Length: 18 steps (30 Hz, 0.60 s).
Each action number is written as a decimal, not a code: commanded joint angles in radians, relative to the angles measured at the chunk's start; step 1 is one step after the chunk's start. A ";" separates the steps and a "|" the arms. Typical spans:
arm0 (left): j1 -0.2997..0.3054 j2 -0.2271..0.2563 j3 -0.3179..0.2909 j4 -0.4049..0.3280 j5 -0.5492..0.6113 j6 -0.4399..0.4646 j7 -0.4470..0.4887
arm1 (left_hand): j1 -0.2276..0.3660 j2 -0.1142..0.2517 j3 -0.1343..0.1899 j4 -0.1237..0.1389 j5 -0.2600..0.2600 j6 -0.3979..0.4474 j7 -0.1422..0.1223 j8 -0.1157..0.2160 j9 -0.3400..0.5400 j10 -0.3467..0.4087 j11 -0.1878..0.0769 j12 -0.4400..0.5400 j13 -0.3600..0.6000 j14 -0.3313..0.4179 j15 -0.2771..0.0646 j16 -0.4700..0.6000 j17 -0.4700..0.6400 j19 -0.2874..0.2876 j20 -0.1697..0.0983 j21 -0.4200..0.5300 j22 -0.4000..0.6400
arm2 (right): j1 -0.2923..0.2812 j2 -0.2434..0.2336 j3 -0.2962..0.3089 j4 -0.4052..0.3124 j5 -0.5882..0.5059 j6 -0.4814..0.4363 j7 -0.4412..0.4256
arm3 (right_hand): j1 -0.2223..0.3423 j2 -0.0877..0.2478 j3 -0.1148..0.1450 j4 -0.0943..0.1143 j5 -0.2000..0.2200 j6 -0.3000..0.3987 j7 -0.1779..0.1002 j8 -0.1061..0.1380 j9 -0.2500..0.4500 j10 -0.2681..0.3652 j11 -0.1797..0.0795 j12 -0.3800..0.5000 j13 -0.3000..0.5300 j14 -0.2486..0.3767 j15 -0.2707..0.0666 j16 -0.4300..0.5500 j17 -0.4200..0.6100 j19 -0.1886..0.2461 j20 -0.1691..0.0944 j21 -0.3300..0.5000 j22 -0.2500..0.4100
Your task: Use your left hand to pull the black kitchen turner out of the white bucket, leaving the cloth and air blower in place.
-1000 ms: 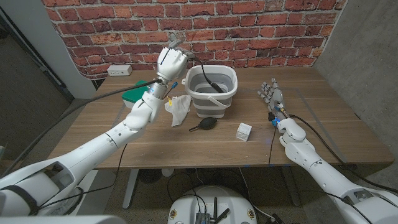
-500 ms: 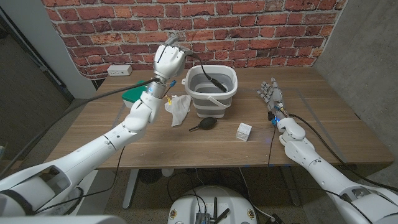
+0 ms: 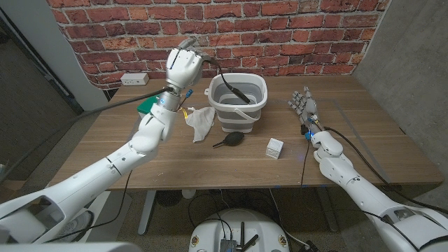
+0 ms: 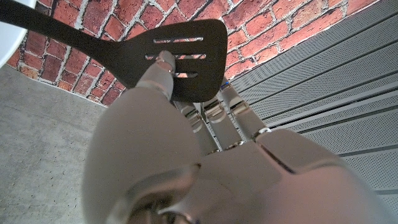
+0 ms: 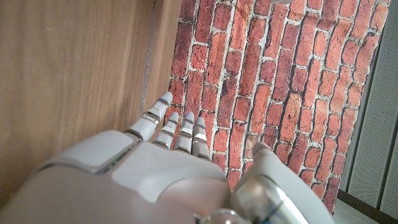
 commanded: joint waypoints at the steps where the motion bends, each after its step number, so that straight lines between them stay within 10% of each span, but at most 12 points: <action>1: 0.033 0.008 -0.047 -0.050 0.014 0.011 -0.004 | 0.008 -0.002 -0.003 0.000 0.005 0.000 -0.010 0.004 0.002 0.009 -0.002 0.002 0.005 0.032 -0.077 -0.001 0.053 -0.003 -0.143 0.001 0.003 | 0.021 0.005 -0.007 0.025 0.000 0.001 0.023 | -0.005 0.028 0.003 0.004 0.004 0.008 0.001 0.002 0.005 0.007 0.000 0.000 0.003 0.008 -0.012 0.010 0.001 0.008 -0.001 -0.003 0.003; 18: 0.075 0.005 -0.118 -0.121 0.000 0.039 -0.006 | 0.009 -0.002 -0.009 0.002 0.007 0.002 -0.012 0.006 0.002 0.017 -0.001 0.004 0.006 0.037 -0.077 -0.006 0.054 -0.005 -0.143 0.001 0.003 | 0.008 -0.014 -0.006 -0.014 -0.014 -0.012 -0.002 | -0.006 0.027 0.003 0.005 0.003 0.008 0.001 0.002 0.005 0.005 0.000 -0.001 0.003 0.003 -0.014 0.008 -0.001 -0.001 -0.010 -0.006 0.003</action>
